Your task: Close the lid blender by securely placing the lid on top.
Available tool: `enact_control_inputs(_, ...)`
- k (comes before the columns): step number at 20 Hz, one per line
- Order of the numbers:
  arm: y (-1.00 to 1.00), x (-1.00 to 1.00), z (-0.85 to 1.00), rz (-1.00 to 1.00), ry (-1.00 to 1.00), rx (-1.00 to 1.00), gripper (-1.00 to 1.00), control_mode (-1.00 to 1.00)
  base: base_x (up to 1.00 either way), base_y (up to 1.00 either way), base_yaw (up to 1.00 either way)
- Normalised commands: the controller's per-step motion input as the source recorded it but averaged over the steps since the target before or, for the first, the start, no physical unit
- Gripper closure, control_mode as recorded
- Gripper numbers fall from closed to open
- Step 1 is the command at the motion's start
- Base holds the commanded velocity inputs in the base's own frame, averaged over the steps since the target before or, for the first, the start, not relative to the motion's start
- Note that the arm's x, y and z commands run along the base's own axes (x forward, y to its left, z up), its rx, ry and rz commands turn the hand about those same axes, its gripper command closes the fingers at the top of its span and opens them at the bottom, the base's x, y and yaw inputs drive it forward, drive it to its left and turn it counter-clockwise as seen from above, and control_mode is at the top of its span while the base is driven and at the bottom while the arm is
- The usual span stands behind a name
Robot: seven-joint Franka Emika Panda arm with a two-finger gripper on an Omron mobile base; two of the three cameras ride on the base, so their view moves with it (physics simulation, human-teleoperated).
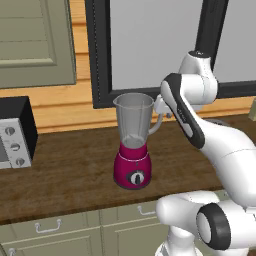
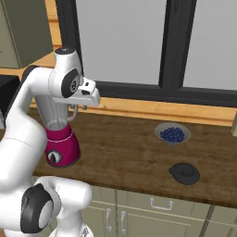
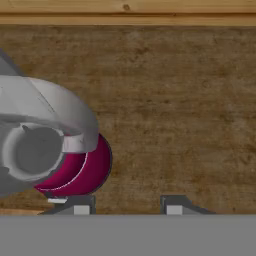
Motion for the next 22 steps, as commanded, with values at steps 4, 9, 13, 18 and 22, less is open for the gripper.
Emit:
enact_control_inputs(4,0.0,-0.11,0.0,0.0,-0.05,0.0,-1.0,-1.0,0.0,0.0,0.0)
enact_control_inputs(9,-0.57,-0.27,-0.2,-0.19,0.0,0.09,-1.0,-1.0,0.0,0.0,0.0)
enact_control_inputs(13,-1.0,-0.25,-0.12,-0.35,0.0,0.26,-1.0,-1.0,0.0,0.0,0.0)
enact_control_inputs(18,-1.0,-0.06,-0.21,-0.39,0.06,0.25,-1.0,-1.0,0.0,0.0,0.0)
enact_control_inputs(22,-1.0,0.0,-0.41,-0.41,0.2,0.25,-1.0,-1.0,0.0,0.0,0.0)
